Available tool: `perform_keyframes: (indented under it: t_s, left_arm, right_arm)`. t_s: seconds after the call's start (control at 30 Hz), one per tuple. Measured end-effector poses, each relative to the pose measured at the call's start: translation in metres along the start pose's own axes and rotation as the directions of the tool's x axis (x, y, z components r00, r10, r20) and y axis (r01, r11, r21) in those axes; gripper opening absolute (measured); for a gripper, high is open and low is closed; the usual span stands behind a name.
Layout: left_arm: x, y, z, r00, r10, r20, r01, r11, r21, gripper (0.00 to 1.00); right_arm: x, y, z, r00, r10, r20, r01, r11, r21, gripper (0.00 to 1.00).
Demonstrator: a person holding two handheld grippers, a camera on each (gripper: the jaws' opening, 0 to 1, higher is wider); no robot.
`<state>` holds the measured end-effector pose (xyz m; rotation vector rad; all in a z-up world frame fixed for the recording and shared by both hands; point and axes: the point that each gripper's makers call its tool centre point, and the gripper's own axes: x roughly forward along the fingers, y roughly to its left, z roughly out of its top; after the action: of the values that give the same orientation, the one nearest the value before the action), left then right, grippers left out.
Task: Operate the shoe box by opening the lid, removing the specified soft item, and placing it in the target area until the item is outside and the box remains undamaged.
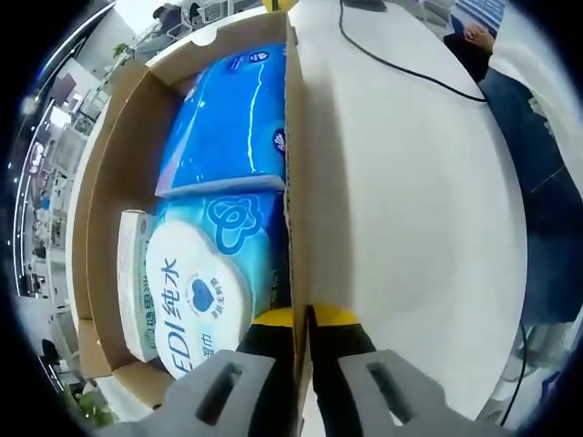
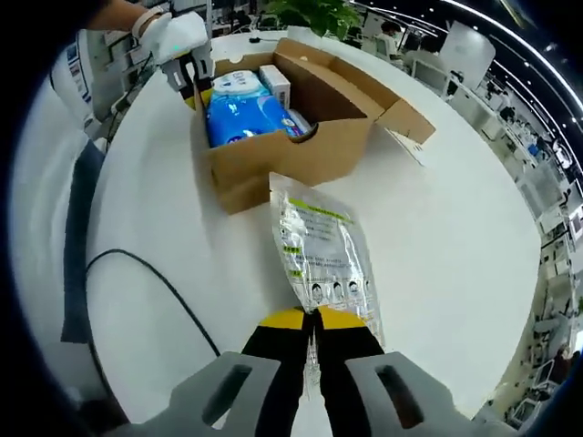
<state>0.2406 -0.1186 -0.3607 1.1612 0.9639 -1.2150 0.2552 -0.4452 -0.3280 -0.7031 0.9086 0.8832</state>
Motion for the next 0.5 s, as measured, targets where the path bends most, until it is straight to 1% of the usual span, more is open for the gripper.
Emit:
perform_keyframes:
  t_s: [0.2, 0.3, 0.5]
  left_arm:
    - [-0.0007, -0.0003, 0.0001, 1.0, 0.001, 0.0, -0.001, 1.0, 0.001, 0.02]
    - [-0.0009, -0.0003, 0.0003, 1.0, 0.001, 0.0, -0.001, 1.0, 0.0, 0.02]
    - [-0.0003, -0.0001, 0.0001, 1.0, 0.003, -0.001, -0.003, 1.0, 0.0, 0.02]
  right_arm:
    - [0.0033, 0.0044, -0.0026, 1.0, 0.007, -0.011, -0.007, 1.0, 0.007, 0.01]
    - [0.0043, 0.0051, -0.0034, 1.0, 0.009, -0.005, -0.009, 1.0, 0.028, 0.02]
    - [0.0059, 0.0088, -0.0065, 1.0, 0.015, -0.007, -0.014, 0.999, 0.035, 0.04]
